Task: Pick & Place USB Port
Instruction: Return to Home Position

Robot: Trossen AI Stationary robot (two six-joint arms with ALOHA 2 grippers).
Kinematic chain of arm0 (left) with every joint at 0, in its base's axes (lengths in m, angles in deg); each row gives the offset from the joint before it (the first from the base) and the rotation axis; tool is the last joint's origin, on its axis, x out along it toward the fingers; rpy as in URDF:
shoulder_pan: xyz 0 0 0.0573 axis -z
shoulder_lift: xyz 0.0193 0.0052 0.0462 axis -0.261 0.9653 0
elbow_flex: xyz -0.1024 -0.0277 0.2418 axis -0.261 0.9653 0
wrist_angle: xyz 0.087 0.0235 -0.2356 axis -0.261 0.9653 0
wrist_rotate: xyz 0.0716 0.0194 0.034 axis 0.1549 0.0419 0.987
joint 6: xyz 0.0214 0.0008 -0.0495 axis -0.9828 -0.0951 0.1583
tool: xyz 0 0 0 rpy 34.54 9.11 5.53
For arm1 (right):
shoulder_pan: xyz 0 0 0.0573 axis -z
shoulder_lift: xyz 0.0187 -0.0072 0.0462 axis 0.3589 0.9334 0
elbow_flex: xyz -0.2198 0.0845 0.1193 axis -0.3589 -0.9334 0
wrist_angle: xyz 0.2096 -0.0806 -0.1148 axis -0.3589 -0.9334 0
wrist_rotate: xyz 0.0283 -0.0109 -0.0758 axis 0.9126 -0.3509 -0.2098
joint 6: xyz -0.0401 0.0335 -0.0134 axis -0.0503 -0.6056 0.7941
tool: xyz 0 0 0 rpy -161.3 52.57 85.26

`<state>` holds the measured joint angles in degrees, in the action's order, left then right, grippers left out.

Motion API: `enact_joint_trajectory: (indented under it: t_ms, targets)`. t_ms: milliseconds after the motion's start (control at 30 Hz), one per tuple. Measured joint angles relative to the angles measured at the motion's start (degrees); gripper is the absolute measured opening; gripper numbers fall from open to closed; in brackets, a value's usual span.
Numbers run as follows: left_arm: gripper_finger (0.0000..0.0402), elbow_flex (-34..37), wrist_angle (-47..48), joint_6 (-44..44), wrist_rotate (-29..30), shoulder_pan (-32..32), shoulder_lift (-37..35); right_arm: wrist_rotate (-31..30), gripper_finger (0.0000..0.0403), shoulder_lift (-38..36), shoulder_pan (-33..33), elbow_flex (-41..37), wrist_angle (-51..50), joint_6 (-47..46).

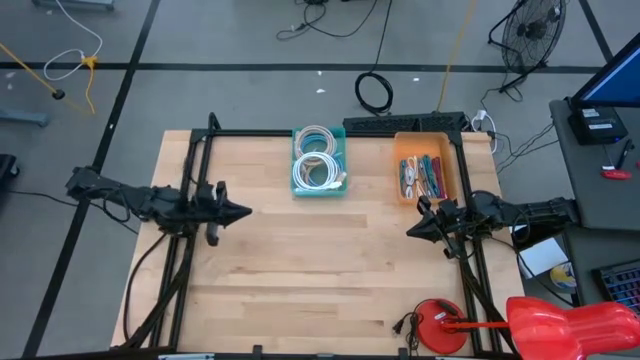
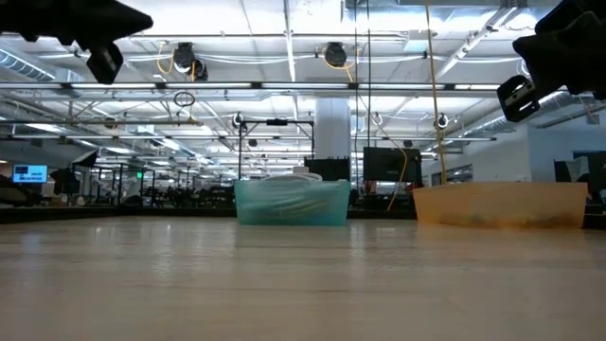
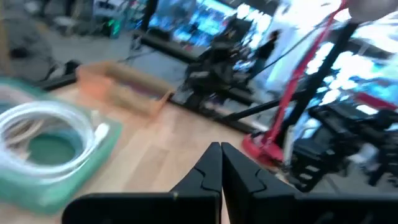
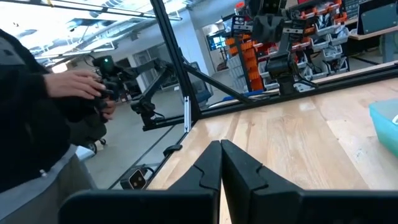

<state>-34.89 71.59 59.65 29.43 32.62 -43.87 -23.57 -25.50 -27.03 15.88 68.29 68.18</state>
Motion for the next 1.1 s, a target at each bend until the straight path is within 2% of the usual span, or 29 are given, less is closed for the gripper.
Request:
enact_joint_trajectory:
  t_ms: [133, 267, 567, 767, 933, 1100]
  targets:
    - [0.0001, 3.8, -3.2, -3.6, -1.3, 1.3, -5.1, 0.0, 0.0000, 0.0, 0.0, 0.0, 0.0, 0.0]
    - [0.0001, 6.7, -2.0, -5.4, 1.3, 1.9, -9.9, 0.0, 0.0000, 0.0, 0.0, 0.0, 0.0, 0.0]
    - [0.0001, 13.3, -2.2, -11.8, 1.6, 1.9, -22.1, 0.0, 0.0000, 0.0, 0.0, 0.0, 0.0, 0.0]
    - [0.0000, 16.2, -2.8, -14.8, 1.7, 0.5, -22.2, 0.0, 0.0000, 0.0, 0.0, 0.0, 0.0, 0.0]
    - [0.0000, 17.6, -3.7, -15.6, -2.9, -4.3, -22.2, -0.1, 0.0000, 0.0, 0.0, 0.0, 0.0, 0.0]
    - [0.0000, 17.5, -3.7, -15.6, -11.0, -12.3, -22.2, 0.0, 0.0000, 0.0, 0.0, 0.0, 0.0, 0.0]
